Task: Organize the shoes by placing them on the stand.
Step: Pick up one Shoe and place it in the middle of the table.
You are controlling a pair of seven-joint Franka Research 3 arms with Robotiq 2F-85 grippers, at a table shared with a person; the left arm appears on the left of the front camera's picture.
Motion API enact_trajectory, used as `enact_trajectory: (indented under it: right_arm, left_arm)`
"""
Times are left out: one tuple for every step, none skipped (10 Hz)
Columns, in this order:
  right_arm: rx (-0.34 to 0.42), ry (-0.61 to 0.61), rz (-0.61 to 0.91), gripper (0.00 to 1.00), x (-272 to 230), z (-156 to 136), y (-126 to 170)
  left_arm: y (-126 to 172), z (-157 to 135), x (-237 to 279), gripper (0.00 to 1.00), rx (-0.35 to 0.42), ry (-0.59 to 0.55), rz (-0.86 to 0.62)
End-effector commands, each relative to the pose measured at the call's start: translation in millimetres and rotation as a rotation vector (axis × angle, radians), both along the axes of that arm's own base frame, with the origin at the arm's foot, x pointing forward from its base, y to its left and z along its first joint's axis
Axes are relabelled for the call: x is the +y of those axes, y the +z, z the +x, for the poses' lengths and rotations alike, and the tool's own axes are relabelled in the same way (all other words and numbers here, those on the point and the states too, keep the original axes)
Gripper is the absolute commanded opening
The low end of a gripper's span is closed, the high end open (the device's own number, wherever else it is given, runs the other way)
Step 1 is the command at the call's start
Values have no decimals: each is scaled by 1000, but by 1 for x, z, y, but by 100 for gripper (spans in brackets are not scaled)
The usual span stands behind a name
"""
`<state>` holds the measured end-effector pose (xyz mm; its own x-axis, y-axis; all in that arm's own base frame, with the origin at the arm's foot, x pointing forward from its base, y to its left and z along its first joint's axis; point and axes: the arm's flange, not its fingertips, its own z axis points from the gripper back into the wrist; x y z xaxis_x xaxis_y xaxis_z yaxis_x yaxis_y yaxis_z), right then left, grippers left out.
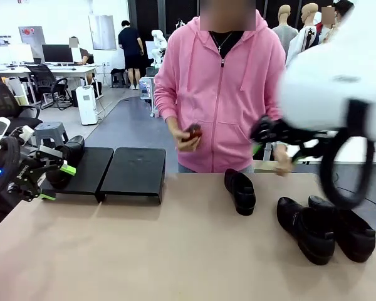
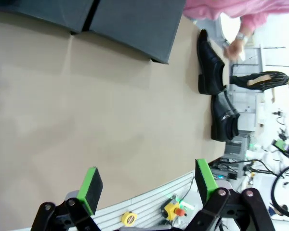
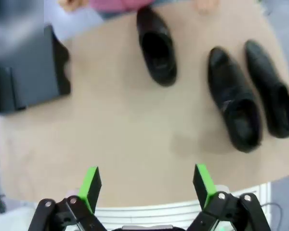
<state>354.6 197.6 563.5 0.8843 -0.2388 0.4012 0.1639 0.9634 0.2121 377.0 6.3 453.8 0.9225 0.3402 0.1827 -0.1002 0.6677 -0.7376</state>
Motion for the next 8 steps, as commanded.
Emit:
enact_trajectory:
  right_arm:
    - [179,46,-39,100,19,74,-7]
    - [211,49,-18,100,28,97,-22]
    - [276,26,-33,100,15,88,-23]
    - [143,61,-37,100,25,67,-35]
    - [143,61,-37,100,25,67,-35]
    - [223,69,-38,100,16,98,-51]
    - [380,101,-169,100,24,137,-58]
    - [420,117,-190,100,30,189,-65]
  left_arm:
    - [1,0,2,100,-3,1,-13]
    - [1,0,2,100,-3,1,-13]
    - [1,0,2,100,-3,1,-13]
    - [1,0,2,100,-3,1,-13]
    - [1,0,2,100,-3,1,-13]
    - [1,0,2,100,-3,1,-13]
    - [1,0,2,100,-3,1,-13]
    - [1,0,2,100,-3,1,-13]
